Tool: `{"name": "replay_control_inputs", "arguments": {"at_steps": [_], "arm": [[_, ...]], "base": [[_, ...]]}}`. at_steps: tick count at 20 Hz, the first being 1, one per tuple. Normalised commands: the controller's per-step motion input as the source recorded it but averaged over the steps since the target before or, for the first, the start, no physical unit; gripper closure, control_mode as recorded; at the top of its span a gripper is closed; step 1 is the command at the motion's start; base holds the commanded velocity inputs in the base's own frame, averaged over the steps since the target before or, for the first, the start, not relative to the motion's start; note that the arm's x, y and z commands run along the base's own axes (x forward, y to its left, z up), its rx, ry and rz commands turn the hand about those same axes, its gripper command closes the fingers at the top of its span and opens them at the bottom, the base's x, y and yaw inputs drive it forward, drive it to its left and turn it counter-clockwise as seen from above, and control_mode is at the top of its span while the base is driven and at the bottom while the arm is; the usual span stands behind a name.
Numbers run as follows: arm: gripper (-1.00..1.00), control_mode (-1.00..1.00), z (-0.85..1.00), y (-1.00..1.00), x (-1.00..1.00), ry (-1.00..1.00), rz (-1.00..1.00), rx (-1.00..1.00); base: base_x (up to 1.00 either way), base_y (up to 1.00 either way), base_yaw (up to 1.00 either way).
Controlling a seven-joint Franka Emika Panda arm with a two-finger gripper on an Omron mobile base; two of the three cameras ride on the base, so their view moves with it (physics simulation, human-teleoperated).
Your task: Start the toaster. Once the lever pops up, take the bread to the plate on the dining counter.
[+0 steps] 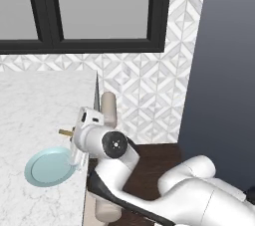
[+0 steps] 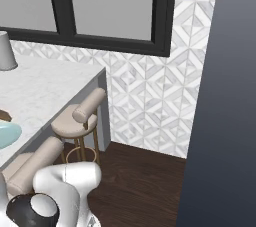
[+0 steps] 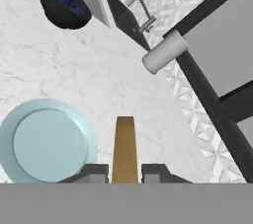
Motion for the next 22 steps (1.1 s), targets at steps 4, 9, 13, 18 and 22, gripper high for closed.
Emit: {"name": "replay_control_inputs", "arguments": {"at_steps": [4, 9, 13, 18, 22], "arm": [[1.0, -1.0, -0.15, 0.51, 0.15, 0.29, 0.2, 0.0], [1.0, -1.0, -0.6, 0.42, 0.23, 0.1, 0.17, -0.08], [1.0, -1.0, -0.68, 0.43, 0.15, 0.0, 0.13, -0.14], [1.0, -1.0, -0.15, 0.35, 0.25, 0.0, 0.12, -0.03], [1.0, -1.0, -0.24, 0.14, 0.32, 0.01, 0.13, -0.03]], "base": [[0.0, 0.0, 0.0], [0.0, 0.0, 0.0], [0.0, 0.0, 0.0], [0.0, 0.0, 0.0], [0.0, 0.0, 0.0]]}}
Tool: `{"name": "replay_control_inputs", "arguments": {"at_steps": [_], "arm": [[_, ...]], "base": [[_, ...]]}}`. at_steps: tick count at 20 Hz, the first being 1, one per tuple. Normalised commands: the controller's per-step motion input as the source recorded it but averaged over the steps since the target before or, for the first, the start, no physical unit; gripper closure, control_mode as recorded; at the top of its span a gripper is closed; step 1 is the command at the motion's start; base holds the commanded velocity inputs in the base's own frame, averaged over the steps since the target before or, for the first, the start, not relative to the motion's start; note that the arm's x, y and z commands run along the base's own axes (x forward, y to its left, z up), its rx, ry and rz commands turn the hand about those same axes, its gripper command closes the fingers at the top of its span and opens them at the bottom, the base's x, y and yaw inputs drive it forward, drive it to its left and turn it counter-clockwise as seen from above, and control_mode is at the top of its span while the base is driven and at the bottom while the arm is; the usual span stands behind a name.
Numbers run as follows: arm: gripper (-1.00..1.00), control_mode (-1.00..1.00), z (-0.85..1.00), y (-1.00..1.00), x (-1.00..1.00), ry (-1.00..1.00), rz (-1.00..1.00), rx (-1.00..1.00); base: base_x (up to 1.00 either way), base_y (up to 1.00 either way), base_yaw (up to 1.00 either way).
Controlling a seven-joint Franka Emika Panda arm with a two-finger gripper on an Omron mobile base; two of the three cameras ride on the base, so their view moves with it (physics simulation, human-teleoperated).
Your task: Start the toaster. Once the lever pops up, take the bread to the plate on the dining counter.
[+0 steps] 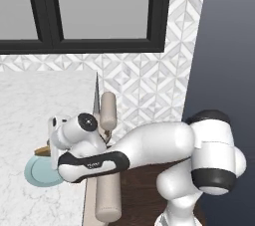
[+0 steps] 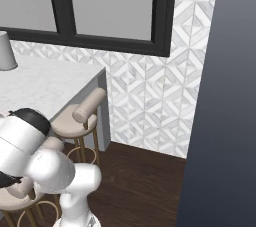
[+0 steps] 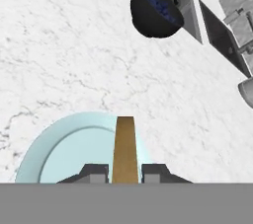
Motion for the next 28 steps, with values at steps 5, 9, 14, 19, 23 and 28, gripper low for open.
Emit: {"name": "replay_control_inputs", "arguments": {"at_steps": [5, 9, 14, 19, 23, 28], "arm": [[1.0, -1.0, -0.39, 0.01, 0.25, 0.02, 0.15, -0.06], [1.0, -1.0, -0.25, 0.05, 0.25, 0.0, 0.12, -0.05], [1.0, -1.0, -0.29, 0.07, 0.2, -0.01, 0.11, -0.06], [1.0, -1.0, -0.3, 0.19, 0.26, -0.05, 0.09, -0.08], [1.0, -1.0, -0.59, 0.05, -0.1, 0.0, 0.11, -0.12], [-1.0, -1.0, -0.57, 0.0, -0.8, 0.0, 0.17, -0.12]], "base": [[0.0, 0.0, 0.0], [0.0, 0.0, 0.0], [0.0, 0.0, 0.0], [0.0, 0.0, 0.0], [0.0, 0.0, 0.0], [0.0, 0.0, 0.0]]}}
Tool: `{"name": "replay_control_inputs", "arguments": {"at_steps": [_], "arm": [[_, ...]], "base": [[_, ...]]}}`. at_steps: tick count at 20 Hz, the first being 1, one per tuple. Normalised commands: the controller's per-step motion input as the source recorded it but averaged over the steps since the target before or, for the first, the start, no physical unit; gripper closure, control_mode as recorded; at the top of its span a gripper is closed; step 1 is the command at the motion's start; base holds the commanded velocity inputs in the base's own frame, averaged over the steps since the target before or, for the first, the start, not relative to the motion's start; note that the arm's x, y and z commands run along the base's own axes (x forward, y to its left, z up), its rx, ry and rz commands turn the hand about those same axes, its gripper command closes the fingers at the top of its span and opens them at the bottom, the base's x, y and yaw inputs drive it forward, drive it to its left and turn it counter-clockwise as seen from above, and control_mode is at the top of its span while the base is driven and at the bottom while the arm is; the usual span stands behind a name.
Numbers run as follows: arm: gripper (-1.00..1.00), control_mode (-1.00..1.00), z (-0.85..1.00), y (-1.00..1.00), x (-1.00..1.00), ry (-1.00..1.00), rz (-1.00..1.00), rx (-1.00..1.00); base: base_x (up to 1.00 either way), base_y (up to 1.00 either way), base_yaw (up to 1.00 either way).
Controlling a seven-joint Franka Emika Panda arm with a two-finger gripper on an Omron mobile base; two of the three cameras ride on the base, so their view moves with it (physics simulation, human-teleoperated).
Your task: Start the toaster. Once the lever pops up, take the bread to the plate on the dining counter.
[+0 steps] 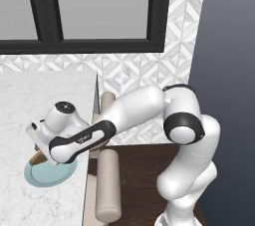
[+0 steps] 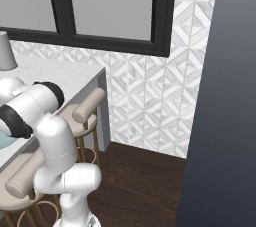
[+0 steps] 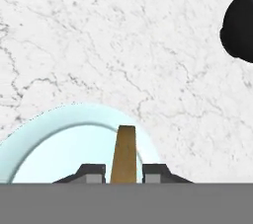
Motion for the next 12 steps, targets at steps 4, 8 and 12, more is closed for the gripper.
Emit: {"name": "replay_control_inputs", "arguments": {"at_steps": [4, 8, 12], "arm": [[-1.0, -1.0, -0.63, -0.03, -0.58, 0.0, 0.12, -0.09], [-1.0, -1.0, -0.77, -0.21, -0.09, 0.0, 0.06, -0.09], [-1.0, -1.0, -0.3, -0.36, -0.27, 0.0, 0.06, -0.02]], "base": [[0.0, 0.0, 0.0], [0.0, 0.0, 0.0], [0.0, 0.0, 0.0]]}}
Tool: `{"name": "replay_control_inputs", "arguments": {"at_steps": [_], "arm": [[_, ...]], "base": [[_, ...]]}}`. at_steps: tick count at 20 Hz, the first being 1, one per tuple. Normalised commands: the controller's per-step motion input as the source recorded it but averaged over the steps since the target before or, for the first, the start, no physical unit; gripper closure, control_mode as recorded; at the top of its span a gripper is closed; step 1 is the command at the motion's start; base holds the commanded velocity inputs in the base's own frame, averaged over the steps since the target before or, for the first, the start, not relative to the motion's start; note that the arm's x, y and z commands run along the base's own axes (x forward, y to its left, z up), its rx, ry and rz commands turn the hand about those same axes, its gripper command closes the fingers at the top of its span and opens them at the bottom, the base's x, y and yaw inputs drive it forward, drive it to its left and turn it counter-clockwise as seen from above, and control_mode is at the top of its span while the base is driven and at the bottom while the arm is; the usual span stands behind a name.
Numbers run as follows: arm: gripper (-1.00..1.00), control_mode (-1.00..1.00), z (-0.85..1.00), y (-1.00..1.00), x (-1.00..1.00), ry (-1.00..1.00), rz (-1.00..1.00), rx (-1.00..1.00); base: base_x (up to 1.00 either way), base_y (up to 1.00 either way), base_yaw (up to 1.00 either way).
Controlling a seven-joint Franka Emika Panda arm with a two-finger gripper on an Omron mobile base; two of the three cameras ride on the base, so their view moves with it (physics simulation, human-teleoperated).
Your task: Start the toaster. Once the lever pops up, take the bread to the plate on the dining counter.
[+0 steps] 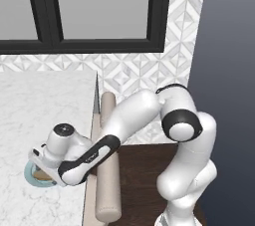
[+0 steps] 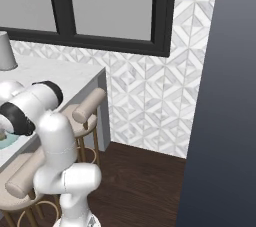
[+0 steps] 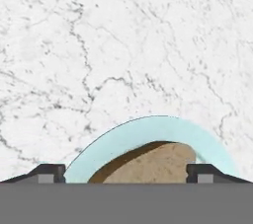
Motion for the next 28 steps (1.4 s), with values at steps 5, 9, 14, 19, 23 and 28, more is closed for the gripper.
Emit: {"name": "replay_control_inputs", "arguments": {"at_steps": [5, 9, 14, 19, 23, 28], "arm": [[-1.0, -1.0, 0.15, -0.28, -0.56, -0.01, 0.08, 0.0], [-1.0, -1.0, 0.56, -0.43, -0.66, -0.03, 0.01, 0.0], [-1.0, -1.0, 0.83, -0.95, -0.75, -0.1, -0.01, 0.0], [-1.0, -1.0, 0.58, -1.0, -0.28, -0.06, -0.24, 0.0], [-1.0, -1.0, 0.07, -1.0, 0.03, 0.0, -0.44, -0.03], [-1.0, -1.0, 0.0, -1.0, 0.23, 0.0, -0.46, 0.0]], "base": [[0.0, 0.0, 0.0], [0.0, 0.0, 0.0], [0.0, 0.0, 0.0], [0.0, 0.0, 0.0], [0.0, 0.0, 0.0], [0.0, 0.0, 0.0]]}}
